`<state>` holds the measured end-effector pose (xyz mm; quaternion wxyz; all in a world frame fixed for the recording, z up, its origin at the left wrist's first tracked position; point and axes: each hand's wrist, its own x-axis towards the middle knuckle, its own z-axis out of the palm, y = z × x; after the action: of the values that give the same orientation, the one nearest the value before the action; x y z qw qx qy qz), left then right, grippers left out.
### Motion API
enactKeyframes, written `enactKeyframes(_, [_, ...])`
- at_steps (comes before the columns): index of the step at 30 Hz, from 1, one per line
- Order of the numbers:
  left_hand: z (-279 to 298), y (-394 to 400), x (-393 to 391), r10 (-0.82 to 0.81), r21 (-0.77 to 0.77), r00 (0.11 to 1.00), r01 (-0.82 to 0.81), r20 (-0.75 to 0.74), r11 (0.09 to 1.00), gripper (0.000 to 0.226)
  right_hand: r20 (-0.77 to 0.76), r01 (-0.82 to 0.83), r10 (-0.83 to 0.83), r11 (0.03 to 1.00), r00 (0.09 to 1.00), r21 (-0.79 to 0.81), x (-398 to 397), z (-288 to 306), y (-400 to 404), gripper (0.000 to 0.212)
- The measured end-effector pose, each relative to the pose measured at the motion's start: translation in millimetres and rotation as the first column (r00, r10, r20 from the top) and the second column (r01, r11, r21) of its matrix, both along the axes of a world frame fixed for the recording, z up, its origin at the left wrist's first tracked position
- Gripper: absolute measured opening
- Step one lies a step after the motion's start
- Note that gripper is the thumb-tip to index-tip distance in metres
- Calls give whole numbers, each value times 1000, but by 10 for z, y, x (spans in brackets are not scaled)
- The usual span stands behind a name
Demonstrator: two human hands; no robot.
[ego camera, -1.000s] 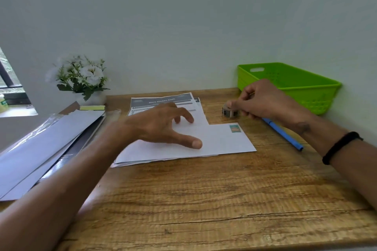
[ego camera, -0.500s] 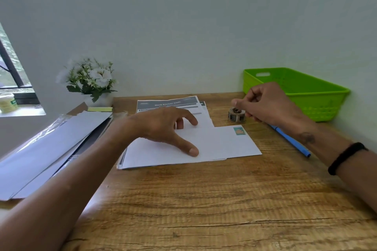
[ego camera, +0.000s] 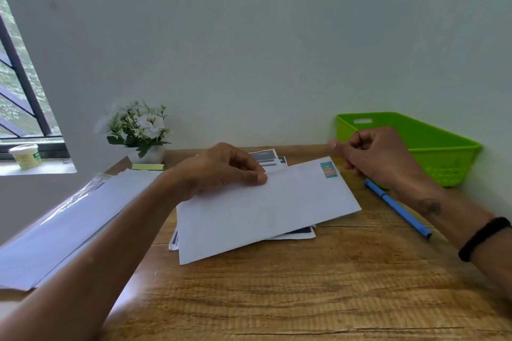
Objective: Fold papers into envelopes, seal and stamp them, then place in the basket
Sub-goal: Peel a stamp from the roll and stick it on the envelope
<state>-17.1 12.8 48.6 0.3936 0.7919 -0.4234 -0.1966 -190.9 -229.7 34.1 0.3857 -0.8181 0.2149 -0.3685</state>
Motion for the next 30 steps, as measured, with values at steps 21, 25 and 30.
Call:
enactKeyframes(21, [-38,-40,32,150,-329,908,-290,-390,899,29,125,-207,176,925,976,318,41,35,231,53])
enactKeyframes(25, [-28,-59,7,150,-414,890,-343,-431,843,20,99,-243,222,883,970,402,37,33,278,55])
enactKeyframes(30, [-44,-131,-21,143,-514,834,-453,-533,728,25,-40,-343,390,849,920,401,-3,9,484,59])
